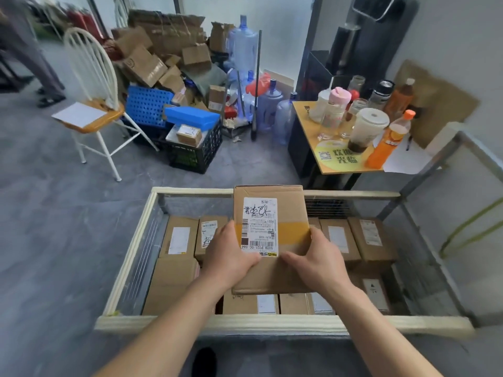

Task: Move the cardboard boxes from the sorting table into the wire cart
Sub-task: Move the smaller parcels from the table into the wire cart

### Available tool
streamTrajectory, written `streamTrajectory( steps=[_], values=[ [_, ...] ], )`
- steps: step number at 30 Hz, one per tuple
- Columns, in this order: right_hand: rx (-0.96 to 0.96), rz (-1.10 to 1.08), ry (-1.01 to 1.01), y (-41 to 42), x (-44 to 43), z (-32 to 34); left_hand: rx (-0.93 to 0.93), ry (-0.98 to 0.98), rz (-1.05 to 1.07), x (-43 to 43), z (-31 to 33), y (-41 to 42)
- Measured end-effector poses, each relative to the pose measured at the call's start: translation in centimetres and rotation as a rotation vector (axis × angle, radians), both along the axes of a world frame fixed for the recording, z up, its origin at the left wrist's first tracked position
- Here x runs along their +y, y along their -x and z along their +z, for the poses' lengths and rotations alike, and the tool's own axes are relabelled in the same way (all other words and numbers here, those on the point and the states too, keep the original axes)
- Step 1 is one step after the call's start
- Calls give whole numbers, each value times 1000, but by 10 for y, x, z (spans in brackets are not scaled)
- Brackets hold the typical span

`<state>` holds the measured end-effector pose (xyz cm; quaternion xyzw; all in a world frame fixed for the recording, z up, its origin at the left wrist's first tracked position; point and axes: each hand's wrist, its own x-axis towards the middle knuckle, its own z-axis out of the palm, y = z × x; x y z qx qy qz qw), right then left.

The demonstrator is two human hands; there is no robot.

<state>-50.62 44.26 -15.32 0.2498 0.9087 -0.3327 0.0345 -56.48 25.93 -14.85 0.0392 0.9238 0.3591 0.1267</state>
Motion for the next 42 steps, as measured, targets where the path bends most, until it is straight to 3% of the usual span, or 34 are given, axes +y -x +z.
streamTrajectory(
  steps=[11,21,30,42],
  values=[
    [-88,-7,-26,61,-69,-40,-107,-49,-20,-71,-55,64],
    [-298,-23,79,89,-94,-147,-290,-60,54,-93,-164,83],
    [-446,59,129,94,-102,-250,-424,53,124,-102,-268,77],
    [-502,88,181,86,-119,-323,-456,151,208,-117,-342,69]
  ],
)
